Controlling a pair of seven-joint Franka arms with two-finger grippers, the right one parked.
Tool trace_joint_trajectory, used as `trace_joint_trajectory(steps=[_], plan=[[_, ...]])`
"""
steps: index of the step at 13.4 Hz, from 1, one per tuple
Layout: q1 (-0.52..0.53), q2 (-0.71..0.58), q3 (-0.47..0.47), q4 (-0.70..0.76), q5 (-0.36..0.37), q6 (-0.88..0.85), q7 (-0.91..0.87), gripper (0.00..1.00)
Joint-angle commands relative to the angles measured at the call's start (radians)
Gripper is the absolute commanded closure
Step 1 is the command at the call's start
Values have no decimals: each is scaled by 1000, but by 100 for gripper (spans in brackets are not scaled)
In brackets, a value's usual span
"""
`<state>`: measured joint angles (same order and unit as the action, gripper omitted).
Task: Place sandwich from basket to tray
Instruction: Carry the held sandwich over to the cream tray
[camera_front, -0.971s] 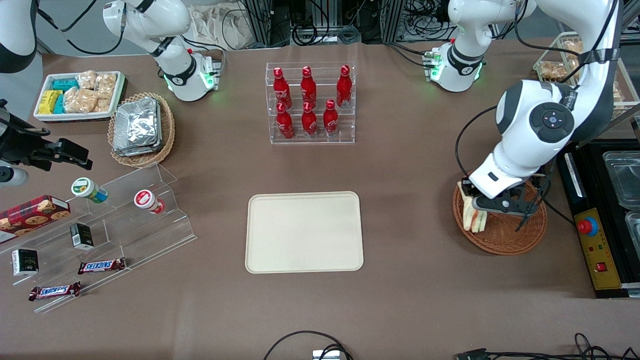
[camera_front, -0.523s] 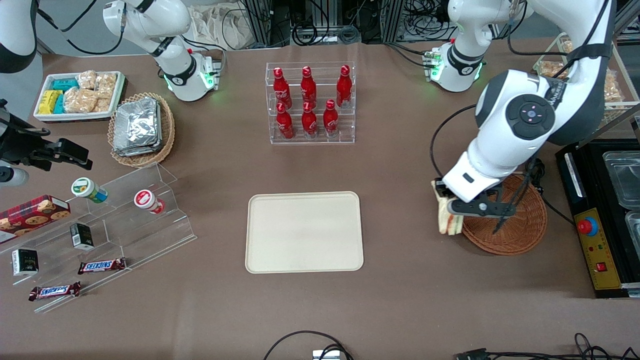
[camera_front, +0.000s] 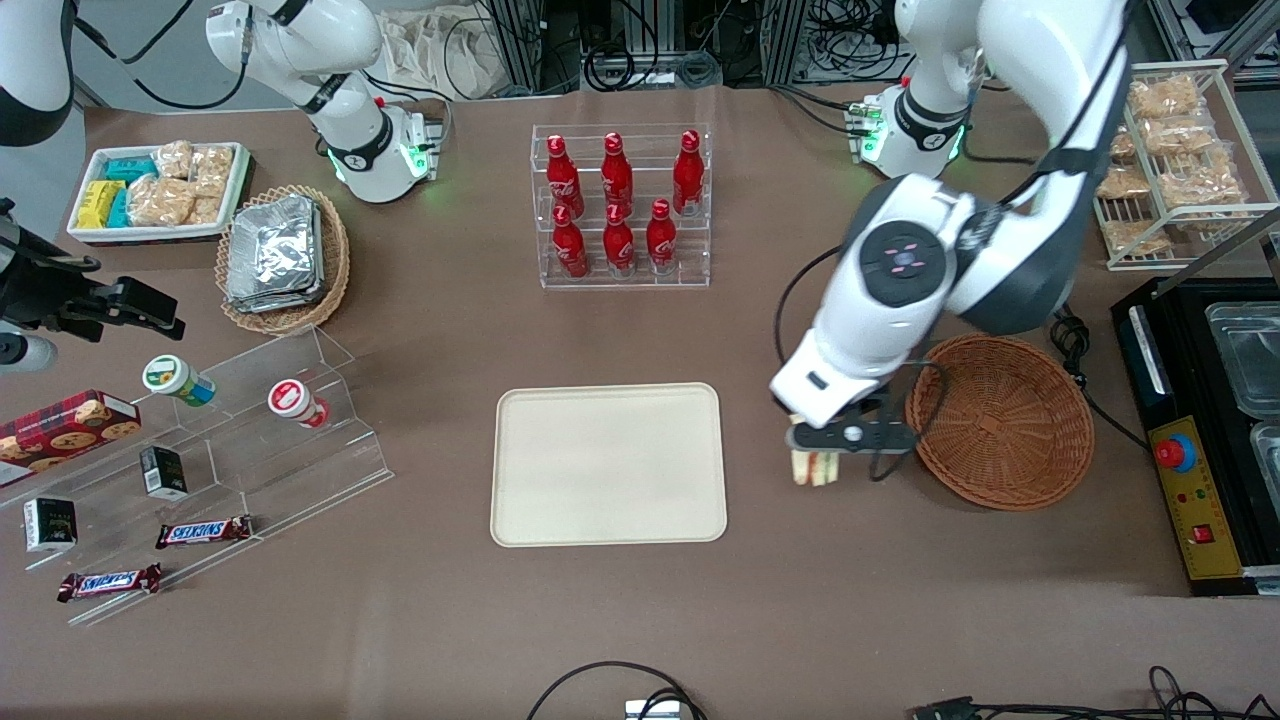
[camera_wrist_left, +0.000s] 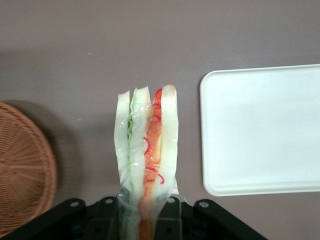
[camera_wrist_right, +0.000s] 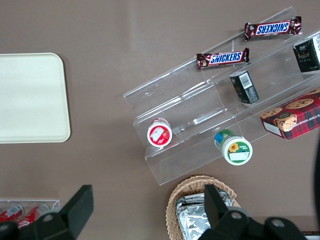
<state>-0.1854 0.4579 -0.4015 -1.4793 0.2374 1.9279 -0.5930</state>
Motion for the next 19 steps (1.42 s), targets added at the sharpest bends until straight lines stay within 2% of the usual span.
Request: trace_joint_trajectory(steps=[1, 5, 8, 12, 14, 19], plan=[[-77, 100, 4, 122, 68, -35, -88, 88], [-186, 255, 10, 243, 158, -33, -162, 88], [-225, 358, 10, 327, 169, -29, -192, 88], [-255, 422, 13, 332, 172, 3, -206, 88], [-269, 461, 12, 332, 213, 31, -208, 87], [-284, 508, 10, 330, 246, 80, -223, 83]])
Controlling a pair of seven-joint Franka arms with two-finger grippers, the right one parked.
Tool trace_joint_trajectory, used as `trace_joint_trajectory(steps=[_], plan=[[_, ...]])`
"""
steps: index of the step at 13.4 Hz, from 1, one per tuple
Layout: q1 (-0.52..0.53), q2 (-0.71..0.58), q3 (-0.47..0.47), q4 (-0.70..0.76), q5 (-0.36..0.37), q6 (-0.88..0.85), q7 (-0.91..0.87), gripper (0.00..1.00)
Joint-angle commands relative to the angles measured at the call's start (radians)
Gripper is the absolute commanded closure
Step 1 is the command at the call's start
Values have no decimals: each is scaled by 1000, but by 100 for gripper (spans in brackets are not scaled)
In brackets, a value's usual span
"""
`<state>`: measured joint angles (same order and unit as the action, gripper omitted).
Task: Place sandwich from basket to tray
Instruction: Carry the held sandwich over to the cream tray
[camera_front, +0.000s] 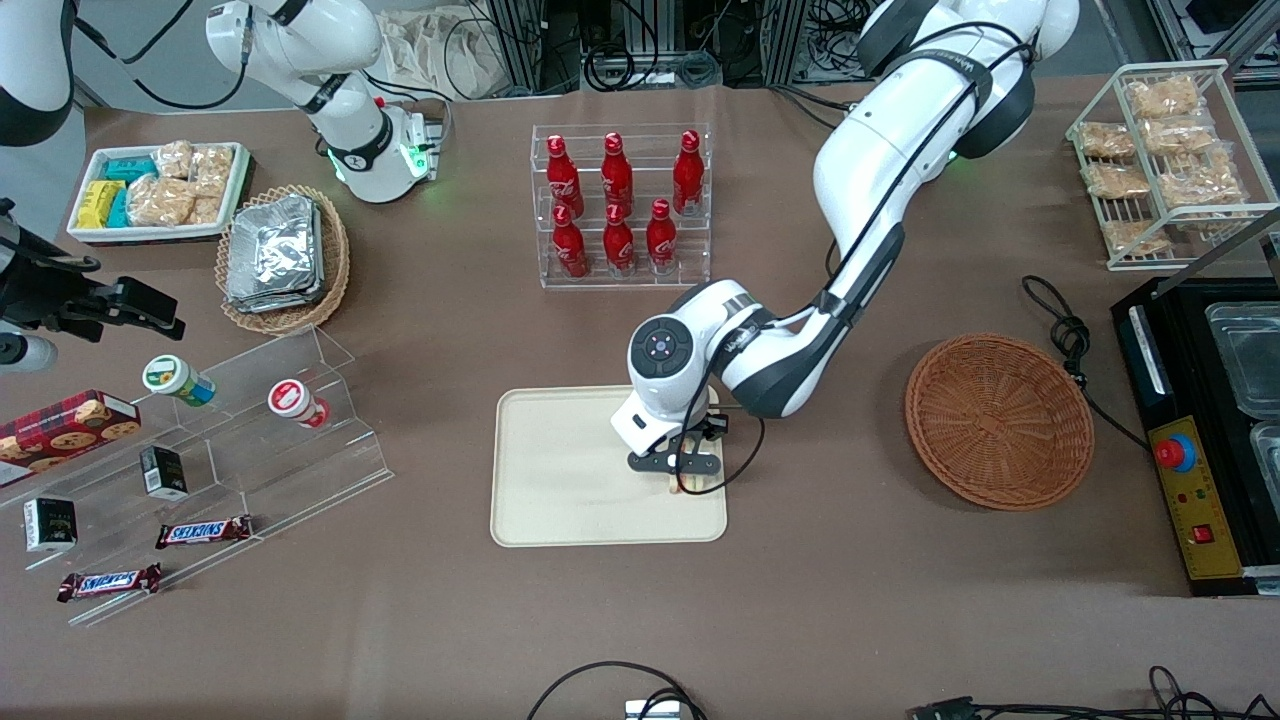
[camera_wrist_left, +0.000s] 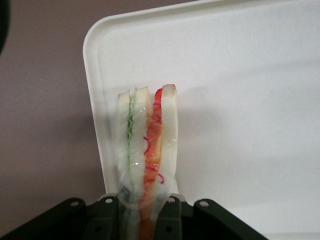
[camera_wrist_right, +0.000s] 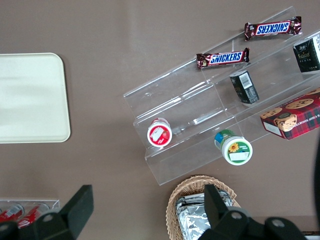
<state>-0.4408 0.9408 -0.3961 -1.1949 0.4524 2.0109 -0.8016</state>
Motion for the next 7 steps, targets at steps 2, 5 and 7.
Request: trace_joint_trajectory(steps=[2, 5, 7], plan=[[-41, 38, 14, 48, 45, 17, -16, 80], [-42, 41, 16, 48, 45, 22, -18, 75], [-42, 45, 16, 48, 45, 25, -24, 61]])
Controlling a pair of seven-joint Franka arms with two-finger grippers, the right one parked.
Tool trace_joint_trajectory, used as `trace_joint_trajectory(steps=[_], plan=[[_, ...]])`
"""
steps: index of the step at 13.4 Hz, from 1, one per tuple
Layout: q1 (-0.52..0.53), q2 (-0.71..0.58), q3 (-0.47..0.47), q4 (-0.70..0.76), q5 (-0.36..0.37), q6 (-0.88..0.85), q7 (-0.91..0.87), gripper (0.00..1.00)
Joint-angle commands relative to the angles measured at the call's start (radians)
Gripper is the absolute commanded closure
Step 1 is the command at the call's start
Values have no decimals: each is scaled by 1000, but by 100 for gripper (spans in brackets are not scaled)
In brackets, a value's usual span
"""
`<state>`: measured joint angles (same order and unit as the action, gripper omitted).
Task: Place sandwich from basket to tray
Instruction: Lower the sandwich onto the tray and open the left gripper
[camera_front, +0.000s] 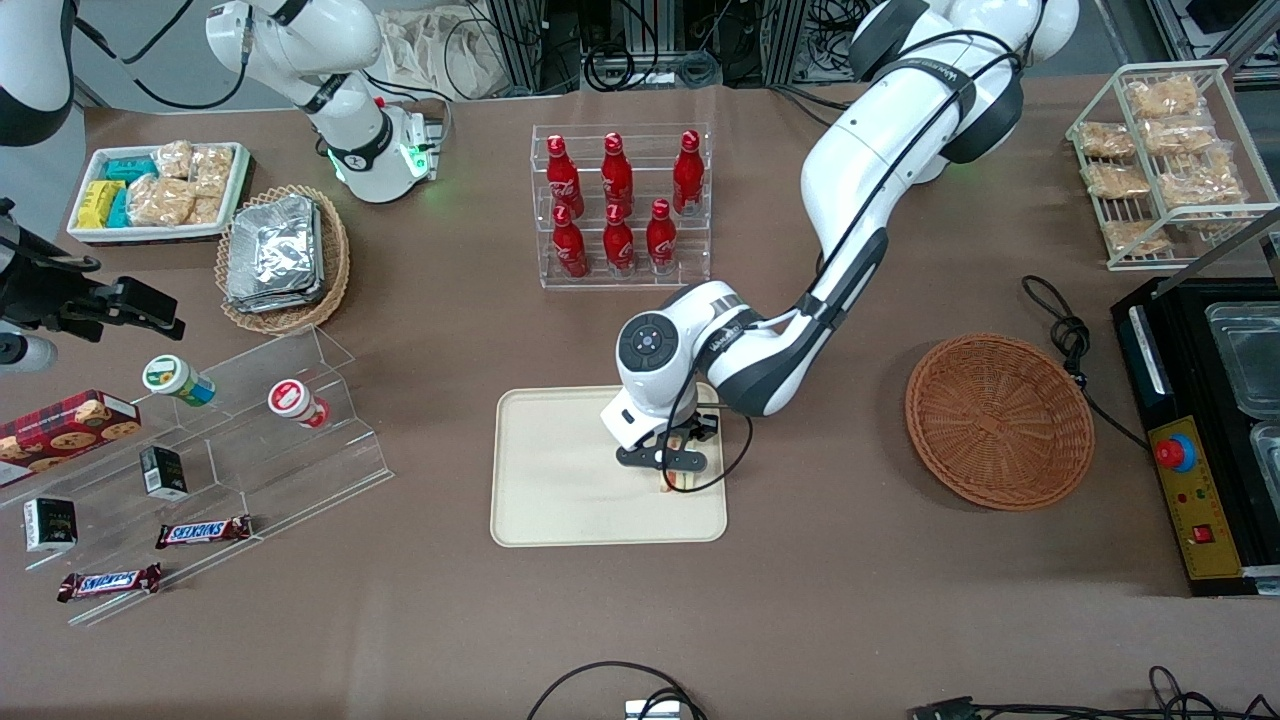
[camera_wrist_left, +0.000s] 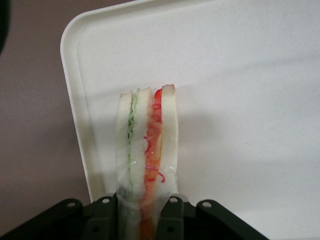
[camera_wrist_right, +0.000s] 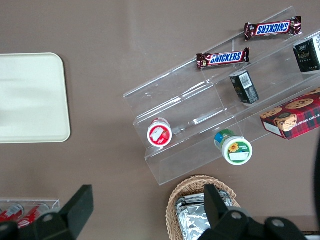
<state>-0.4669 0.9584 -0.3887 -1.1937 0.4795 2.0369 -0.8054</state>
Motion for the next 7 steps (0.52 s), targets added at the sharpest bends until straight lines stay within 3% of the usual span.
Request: trace_joint_trajectory(steps=[1, 2, 4, 5, 7], plan=[[-16, 29, 8, 45, 19, 12, -37, 51], [-16, 31, 8, 43, 19, 26, -58, 35], [-16, 33, 13, 42, 22, 28, -93, 18], [-18, 33, 13, 39, 25, 28, -101, 1], [-16, 28, 13, 37, 25, 26, -106, 0]])
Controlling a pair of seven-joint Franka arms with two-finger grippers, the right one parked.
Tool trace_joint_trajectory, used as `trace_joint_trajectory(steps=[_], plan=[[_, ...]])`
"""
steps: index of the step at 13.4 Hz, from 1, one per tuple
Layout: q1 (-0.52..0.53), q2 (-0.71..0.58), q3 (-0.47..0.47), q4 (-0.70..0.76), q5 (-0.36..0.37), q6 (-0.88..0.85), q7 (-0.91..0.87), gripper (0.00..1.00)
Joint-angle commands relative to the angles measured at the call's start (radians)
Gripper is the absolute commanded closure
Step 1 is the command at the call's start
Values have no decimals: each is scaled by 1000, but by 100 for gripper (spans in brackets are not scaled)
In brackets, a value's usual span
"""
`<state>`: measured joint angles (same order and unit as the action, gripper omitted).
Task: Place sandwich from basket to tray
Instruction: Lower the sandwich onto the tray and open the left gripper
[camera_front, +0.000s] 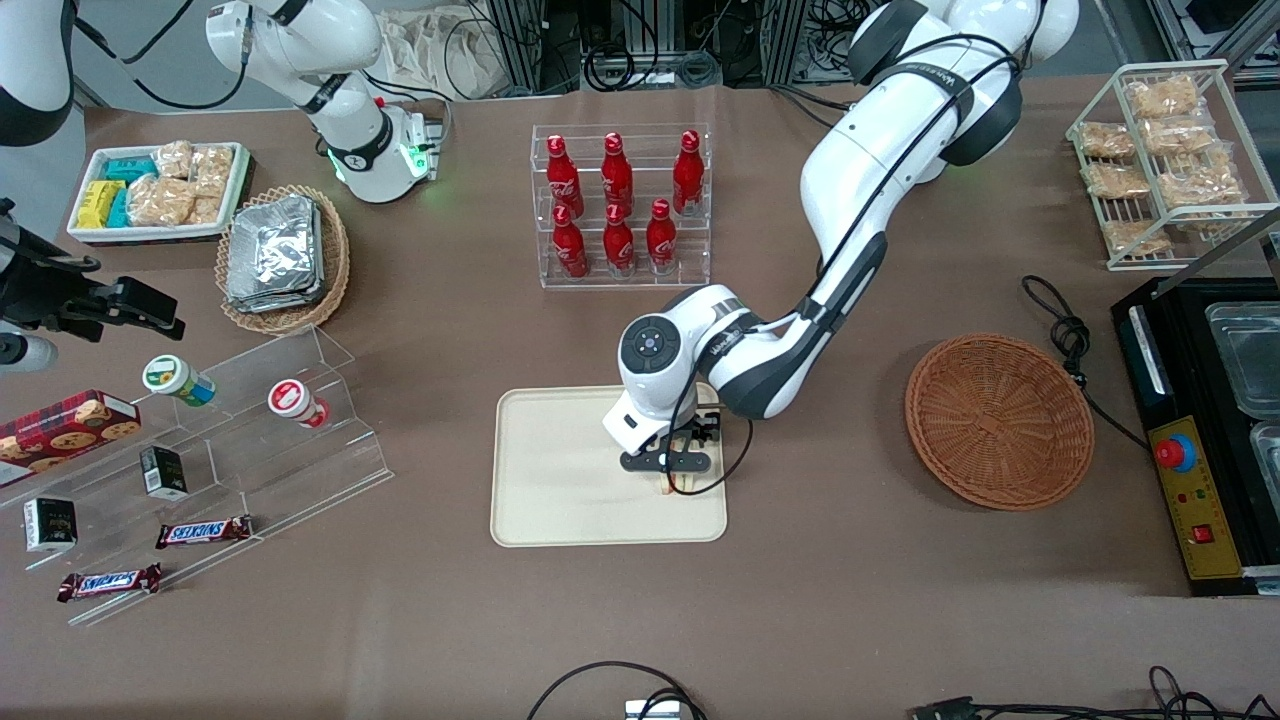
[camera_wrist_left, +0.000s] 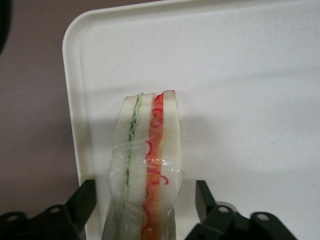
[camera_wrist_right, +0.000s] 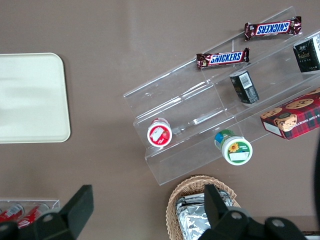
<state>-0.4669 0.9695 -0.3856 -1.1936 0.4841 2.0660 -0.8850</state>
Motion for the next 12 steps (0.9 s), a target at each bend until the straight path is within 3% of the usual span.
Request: trace_joint_trajectory(steps=[1, 10, 12], plan=[[-16, 12, 10, 38, 21, -4, -26, 0], [40, -207, 14, 43, 21, -182, -123, 0], [103, -273, 27, 42, 14, -227, -117, 0]])
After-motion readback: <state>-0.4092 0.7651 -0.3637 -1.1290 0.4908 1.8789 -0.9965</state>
